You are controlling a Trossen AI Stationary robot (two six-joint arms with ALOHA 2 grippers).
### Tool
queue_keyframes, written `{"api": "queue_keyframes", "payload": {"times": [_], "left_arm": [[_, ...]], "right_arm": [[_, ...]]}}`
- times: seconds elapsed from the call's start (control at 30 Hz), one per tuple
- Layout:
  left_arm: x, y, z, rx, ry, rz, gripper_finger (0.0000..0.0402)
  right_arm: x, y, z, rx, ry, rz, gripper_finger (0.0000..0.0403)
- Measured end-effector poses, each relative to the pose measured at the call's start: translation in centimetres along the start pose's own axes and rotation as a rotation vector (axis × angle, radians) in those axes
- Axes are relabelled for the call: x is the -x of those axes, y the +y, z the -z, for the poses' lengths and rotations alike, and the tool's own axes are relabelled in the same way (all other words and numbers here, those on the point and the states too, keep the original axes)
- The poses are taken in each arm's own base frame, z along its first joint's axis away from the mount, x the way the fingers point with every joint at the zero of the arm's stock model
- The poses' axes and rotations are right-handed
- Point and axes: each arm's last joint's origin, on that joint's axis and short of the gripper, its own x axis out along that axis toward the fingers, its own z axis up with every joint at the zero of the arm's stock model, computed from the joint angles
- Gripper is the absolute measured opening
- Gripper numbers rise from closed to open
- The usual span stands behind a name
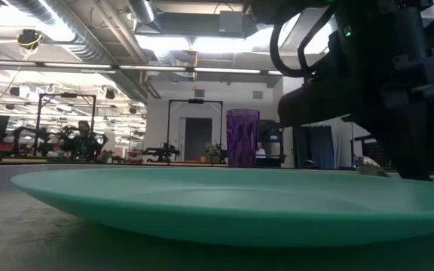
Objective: Pick and place plate/cup/fork/spoon on tray
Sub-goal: Put the orange spoon on the gray tray to the right of the green plate, then put the light orange fork on the gray tray to the right of the orange spoon
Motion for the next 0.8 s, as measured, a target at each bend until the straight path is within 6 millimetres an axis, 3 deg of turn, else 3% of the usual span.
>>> {"api": "queue_keyframes", "payload": {"times": [0.43,0.67,0.8], "left_arm": [[0.0,0.0,0.0,0.000,0.000,0.000,0.0053],[0.0,0.0,0.0,0.000,0.000,0.000,0.0053],[0.0,0.0,0.0,-0.001,0.000,0.000,0.0053]], "right_arm": [[-0.2,0.5,0.1,-0.020,0.013,-0.039,0.0066],[-0.1,0.4,0.1,-0.021,0.011,-0.034,0.0068],[1.2,0.4,0.1,-0.021,-0.016,-0.029,0.0067]]}}
